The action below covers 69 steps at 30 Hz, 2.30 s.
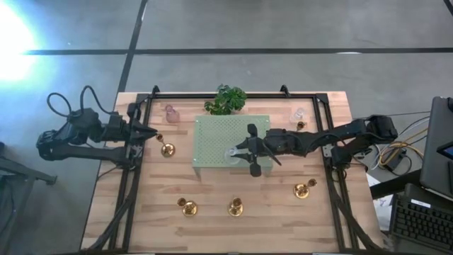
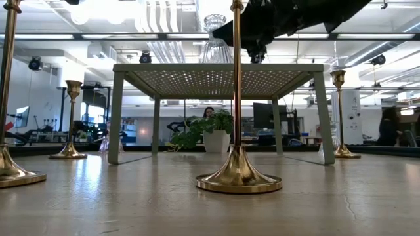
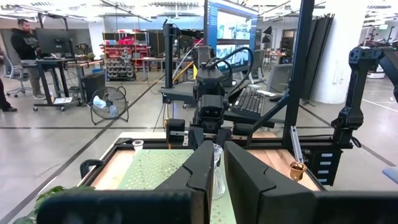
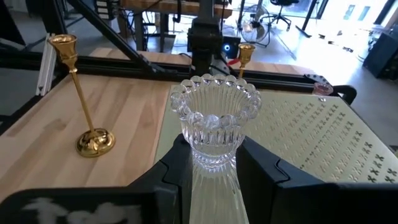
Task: Pick & Place candle stick holders
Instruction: Put the transparent candle holder on the shelf
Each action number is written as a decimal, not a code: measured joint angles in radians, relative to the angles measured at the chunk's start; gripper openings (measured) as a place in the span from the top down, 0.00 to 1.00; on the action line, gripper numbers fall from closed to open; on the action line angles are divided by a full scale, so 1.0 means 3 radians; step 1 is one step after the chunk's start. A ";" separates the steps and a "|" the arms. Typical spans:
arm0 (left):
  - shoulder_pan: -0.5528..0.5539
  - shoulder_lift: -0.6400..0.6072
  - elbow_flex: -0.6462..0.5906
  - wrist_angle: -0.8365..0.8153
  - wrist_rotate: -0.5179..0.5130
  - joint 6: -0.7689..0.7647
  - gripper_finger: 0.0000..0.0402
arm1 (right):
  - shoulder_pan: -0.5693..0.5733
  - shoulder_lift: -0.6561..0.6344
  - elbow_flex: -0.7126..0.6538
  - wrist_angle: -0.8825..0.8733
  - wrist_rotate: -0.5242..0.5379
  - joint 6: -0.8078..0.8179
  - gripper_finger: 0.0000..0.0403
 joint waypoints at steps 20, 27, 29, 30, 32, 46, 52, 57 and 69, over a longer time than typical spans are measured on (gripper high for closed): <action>0.0001 0.0000 0.0000 0.0000 0.0000 0.0000 0.89 | -0.0348 -0.0014 -0.0009 0.0005 0.0257 0.0170 0.79; 0.0000 -0.0001 0.0001 0.0000 0.0001 0.0000 0.89 | -0.0364 -0.0014 -0.0010 0.0006 0.0248 0.0185 0.79; 0.0001 -0.0001 0.0000 0.0000 0.0000 0.0000 0.89 | -0.0364 -0.0014 -0.0010 0.0002 0.0218 0.0194 0.79; 0.0001 0.0000 0.0001 0.0000 0.0001 0.0000 0.89 | -0.0364 -0.0014 -0.0010 -0.0001 0.0173 0.0214 0.79; 0.0001 0.0000 0.0000 0.0000 0.0001 -0.0001 0.89 | -0.0364 -0.0015 -0.0010 -0.0009 0.0058 0.0281 0.79; 0.0001 0.0000 0.0001 0.0000 0.0001 -0.0001 0.89 | -0.0269 -0.0037 -0.0015 -0.0111 -0.0315 0.0466 0.79; 0.0000 0.0000 0.0001 0.0000 0.0000 -0.0001 0.89 | -0.0235 -0.0039 -0.0026 -0.0136 -0.0354 0.0462 0.79; 0.0000 0.0000 0.0000 0.0000 0.0001 -0.0001 0.89 | -0.0235 -0.0042 -0.0035 -0.0151 -0.0355 0.0460 0.78; 0.0000 -0.0001 0.0000 0.0000 0.0001 0.0000 0.89 | -0.0239 -0.0043 -0.0048 -0.0227 -0.0353 0.0524 0.51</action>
